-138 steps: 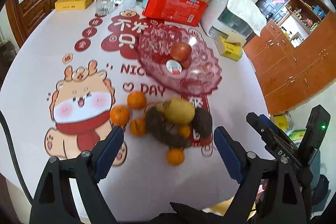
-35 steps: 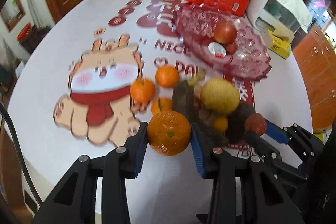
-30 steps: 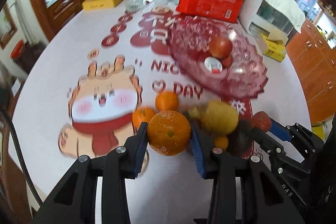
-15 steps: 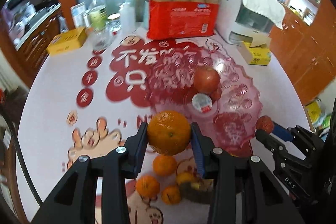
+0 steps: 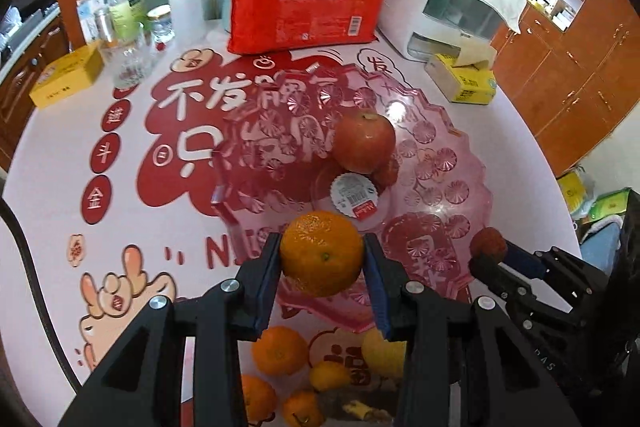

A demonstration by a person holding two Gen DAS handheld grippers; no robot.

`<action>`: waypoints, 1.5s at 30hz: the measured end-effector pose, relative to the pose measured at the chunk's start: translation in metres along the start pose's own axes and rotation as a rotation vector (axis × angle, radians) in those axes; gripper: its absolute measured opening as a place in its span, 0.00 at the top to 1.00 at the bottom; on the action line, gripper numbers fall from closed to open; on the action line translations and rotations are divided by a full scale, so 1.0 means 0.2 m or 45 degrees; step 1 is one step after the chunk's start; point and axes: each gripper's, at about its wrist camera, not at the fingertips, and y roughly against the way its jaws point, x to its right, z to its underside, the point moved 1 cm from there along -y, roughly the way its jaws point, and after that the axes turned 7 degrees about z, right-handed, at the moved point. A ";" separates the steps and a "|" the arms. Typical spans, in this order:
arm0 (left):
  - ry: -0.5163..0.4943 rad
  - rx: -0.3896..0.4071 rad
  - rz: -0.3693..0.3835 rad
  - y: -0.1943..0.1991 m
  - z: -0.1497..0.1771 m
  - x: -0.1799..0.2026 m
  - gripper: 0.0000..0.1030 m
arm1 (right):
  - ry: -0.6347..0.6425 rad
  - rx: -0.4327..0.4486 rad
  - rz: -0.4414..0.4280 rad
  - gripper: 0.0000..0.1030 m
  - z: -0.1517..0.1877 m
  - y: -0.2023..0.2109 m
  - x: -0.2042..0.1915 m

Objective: Organize fruits
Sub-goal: 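Carry the mandarin and small red fruit into the pink bowl and release both, then move both tools back to the remaining fruit pile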

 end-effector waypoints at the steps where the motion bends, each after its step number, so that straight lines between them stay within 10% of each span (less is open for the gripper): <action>1: 0.000 -0.008 0.009 -0.02 0.00 0.00 0.62 | 0.001 -0.005 0.000 0.72 0.00 -0.01 0.00; 14: 0.012 0.011 0.030 0.02 0.01 -0.01 0.38 | -0.013 -0.024 0.011 0.69 -0.01 -0.03 0.00; 19: 0.036 0.043 0.030 0.09 0.02 0.00 0.34 | -0.026 0.025 0.007 0.53 -0.02 0.04 -0.01; 45: 0.250 0.120 -0.052 0.44 0.47 0.08 0.26 | -0.192 -0.027 -0.149 0.28 0.16 0.34 0.10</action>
